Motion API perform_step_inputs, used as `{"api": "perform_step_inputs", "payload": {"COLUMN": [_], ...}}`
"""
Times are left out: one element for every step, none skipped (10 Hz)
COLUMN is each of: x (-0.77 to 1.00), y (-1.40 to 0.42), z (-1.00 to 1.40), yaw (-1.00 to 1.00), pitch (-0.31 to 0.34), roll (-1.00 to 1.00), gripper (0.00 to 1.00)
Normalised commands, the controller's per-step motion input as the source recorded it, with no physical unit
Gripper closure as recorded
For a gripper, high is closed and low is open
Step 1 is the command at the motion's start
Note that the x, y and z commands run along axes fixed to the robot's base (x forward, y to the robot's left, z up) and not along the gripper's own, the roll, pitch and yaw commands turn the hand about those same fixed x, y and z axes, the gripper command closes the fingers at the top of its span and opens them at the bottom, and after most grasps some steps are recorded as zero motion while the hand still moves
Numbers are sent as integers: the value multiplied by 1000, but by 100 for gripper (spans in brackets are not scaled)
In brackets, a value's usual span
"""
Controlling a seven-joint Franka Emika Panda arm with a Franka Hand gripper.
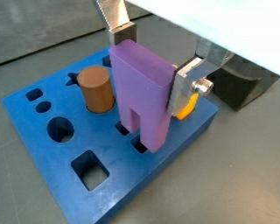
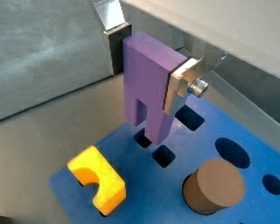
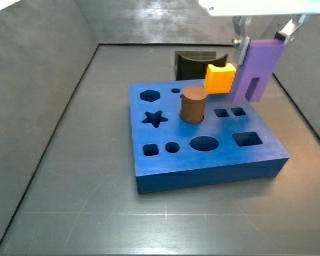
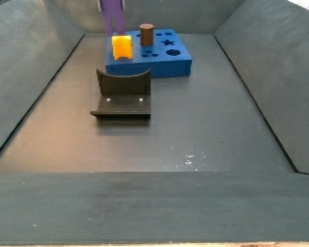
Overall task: Pick up the double-square object. Move up. Rotate the double-square object. Place the double-square object on the fixture. Regrasp the double-square object. Move to above the board. Insert the double-square object.
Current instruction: Insert the double-square object.
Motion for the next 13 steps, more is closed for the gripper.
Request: {"api": "perform_step_inputs", "payload": {"x": [-217,-203,-234,-226,-149,-174,-157,-103,0,114,209,391,463], "y": [0,0,0,0,14,43,69,80,23,3,0,0,0], "z": [-300,-186,-234,-177,-109,-97,-43,-43,-134,-129,-29,0,0], "yaw": [0,0,0,0,0,0,6,3,0,0,0,0,0], "pitch": [-90,-109,-140,-131,-90,-84,-89,-71,-49,0,0,34,59], "roll": [-74,-104,-137,-139,-120,-157,-174,-144,-73,-57,-33,-37,-36], "gripper": [100,100,100,100,100,100,100,100,100,100,100,100,100]}}
